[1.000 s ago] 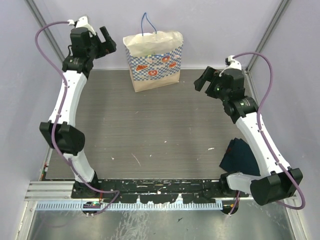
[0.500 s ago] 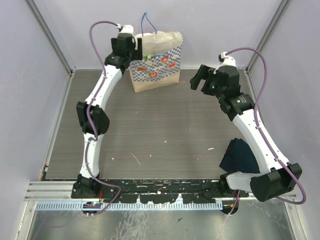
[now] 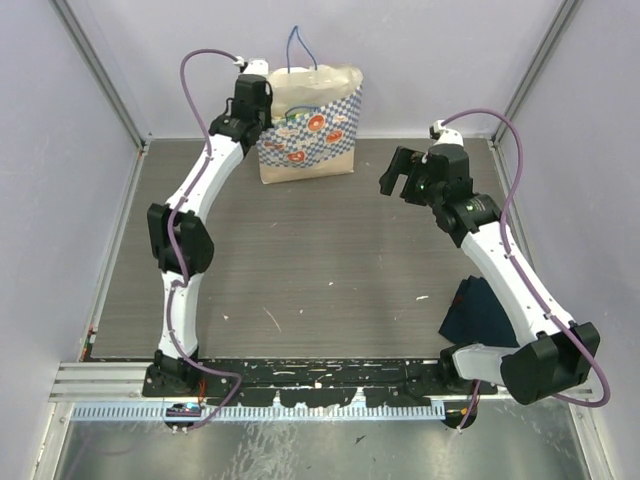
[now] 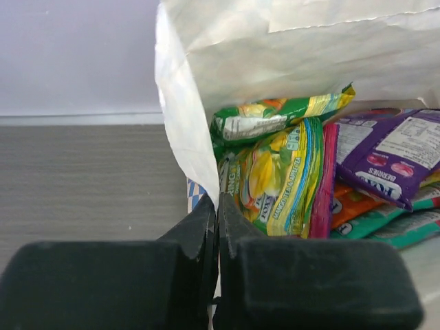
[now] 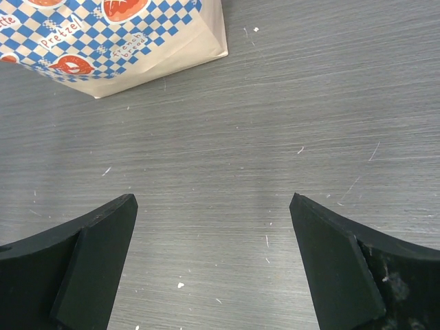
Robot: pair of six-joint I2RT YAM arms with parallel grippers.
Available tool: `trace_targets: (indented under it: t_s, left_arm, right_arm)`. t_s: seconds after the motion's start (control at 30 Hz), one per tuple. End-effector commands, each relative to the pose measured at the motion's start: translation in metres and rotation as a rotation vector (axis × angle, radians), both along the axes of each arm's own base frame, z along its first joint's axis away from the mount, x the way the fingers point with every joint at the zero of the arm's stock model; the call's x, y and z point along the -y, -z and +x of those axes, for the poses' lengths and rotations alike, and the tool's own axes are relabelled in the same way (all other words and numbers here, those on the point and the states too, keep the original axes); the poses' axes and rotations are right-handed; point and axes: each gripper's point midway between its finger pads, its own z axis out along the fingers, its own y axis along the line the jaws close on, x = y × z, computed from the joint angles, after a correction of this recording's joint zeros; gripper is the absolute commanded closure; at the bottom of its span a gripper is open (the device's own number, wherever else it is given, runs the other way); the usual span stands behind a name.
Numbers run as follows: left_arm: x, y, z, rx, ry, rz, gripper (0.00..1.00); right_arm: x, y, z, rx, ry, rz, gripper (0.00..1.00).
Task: Take the snacks out of the paper bag
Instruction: Move the paper bag to the center of the board.
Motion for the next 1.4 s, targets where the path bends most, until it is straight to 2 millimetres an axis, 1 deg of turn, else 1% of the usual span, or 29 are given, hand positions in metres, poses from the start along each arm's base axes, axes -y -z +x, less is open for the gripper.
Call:
trace_targets:
  t_s: [0.0, 0.03, 0.17, 0.27, 0.37, 0.43, 0.57, 0.63, 0.67, 0.7, 0.77, 0.8, 0.83, 0.87, 0.9, 0.97, 1.0, 1.03, 1.07, 1.1, 1.13, 1.2, 1.27, 1.3, 1.33, 1.37]
  left_arm:
    - [-0.012, -0.066, -0.028, 0.096, 0.014, -0.064, 1.00]
    - [-0.011, -0.068, -0.036, 0.093, 0.031, -0.072, 1.00]
    - [-0.007, -0.072, -0.061, 0.076, 0.098, -0.087, 1.00]
    - [-0.009, -0.077, -0.083, 0.063, 0.147, -0.068, 1.00]
    - [-0.018, -0.076, -0.109, 0.039, 0.182, -0.003, 1.00]
    - [-0.024, -0.072, -0.127, 0.025, 0.199, 0.034, 1.00]
    - [-0.037, -0.073, -0.166, 0.032, 0.199, 0.031, 1.00]
    - [-0.041, -0.080, -0.184, 0.065, 0.201, 0.002, 1.00]
    - [-0.042, -0.089, -0.196, 0.096, 0.209, -0.020, 1.00]
    - [-0.042, -0.087, -0.203, 0.100, 0.217, -0.036, 1.00]
    - [-0.043, -0.097, -0.217, 0.132, 0.223, -0.066, 1.00]
    - [-0.044, -0.096, -0.219, 0.130, 0.221, -0.070, 1.00]
    - [-0.049, -0.105, -0.228, 0.156, 0.211, -0.075, 1.00]
    - [-0.052, -0.109, -0.232, 0.166, 0.198, -0.074, 0.95]
    - [-0.057, -0.111, -0.234, 0.175, 0.180, -0.067, 0.87]
    - [-0.065, -0.113, -0.238, 0.168, 0.152, -0.040, 0.65]
    - [-0.069, -0.113, -0.241, 0.152, 0.142, -0.026, 0.42]
    - [-0.072, -0.112, -0.243, 0.134, 0.131, -0.012, 0.27]
    - [-0.077, -0.112, -0.245, 0.122, 0.109, -0.003, 0.18]
    - [-0.081, -0.112, -0.246, 0.118, 0.085, 0.001, 0.14]
    - [-0.086, -0.112, -0.246, 0.120, 0.059, 0.002, 0.07]
    - [-0.090, -0.115, -0.245, 0.135, 0.021, -0.017, 0.02]
    - [-0.091, -0.112, -0.240, 0.141, 0.000, -0.047, 0.01]
    - [-0.091, -0.109, -0.237, 0.141, -0.017, -0.067, 0.01]
    - [-0.090, -0.106, -0.232, 0.137, -0.030, -0.086, 0.01]
    - [-0.089, -0.105, -0.228, 0.135, -0.040, -0.103, 0.01]
  right_arm:
    - [0.000, -0.030, -0.010, 0.071, -0.021, -0.002, 0.00]
    - [-0.001, -0.034, -0.011, 0.076, -0.026, -0.003, 0.00]
    - [-0.004, -0.038, -0.013, 0.074, -0.037, -0.014, 0.00]
    - [-0.002, -0.039, -0.015, 0.077, -0.025, -0.019, 0.00]
    - [0.000, -0.042, -0.017, 0.088, 0.001, -0.021, 0.00]
    - [-0.001, -0.047, -0.019, 0.107, 0.012, -0.019, 0.00]
    - [-0.006, -0.060, -0.019, 0.174, 0.015, 0.005, 0.00]
    - [-0.011, -0.067, -0.016, 0.203, 0.010, 0.015, 0.00]
    - [-0.012, -0.071, -0.013, 0.225, 0.027, 0.012, 0.00]
    - [-0.011, -0.074, -0.009, 0.250, 0.042, 0.014, 0.00]
    - [-0.012, -0.077, -0.002, 0.285, 0.067, 0.025, 0.00]
    - [-0.013, -0.080, 0.002, 0.298, 0.075, 0.035, 0.00]
    - [-0.015, -0.083, 0.006, 0.308, 0.075, 0.044, 0.00]
    - [-0.020, -0.082, 0.010, 0.309, 0.066, 0.048, 0.00]
    - [-0.027, -0.084, 0.014, 0.317, 0.047, 0.050, 0.00]
    - [-0.038, -0.087, 0.024, 0.327, 0.017, 0.034, 0.00]
    - [-0.045, -0.089, 0.030, 0.329, 0.001, 0.021, 0.00]
    - [-0.053, -0.089, 0.038, 0.330, -0.008, 0.016, 0.00]
    - [-0.061, -0.094, 0.046, 0.338, -0.016, 0.020, 0.00]
    - [-0.072, -0.095, 0.056, 0.343, -0.026, 0.025, 0.00]
    - [-0.085, -0.088, 0.071, 0.330, -0.039, 0.019, 0.00]
    - [-0.107, -0.088, 0.090, 0.316, -0.075, 0.010, 0.00]
    - [-0.126, -0.093, 0.103, 0.313, -0.128, -0.001, 0.00]
    - [-0.138, -0.092, 0.107, 0.306, -0.167, -0.007, 0.00]
    - [-0.145, -0.094, 0.111, 0.307, -0.187, -0.013, 0.00]
    - [-0.151, -0.089, 0.117, 0.292, -0.204, -0.033, 0.01]
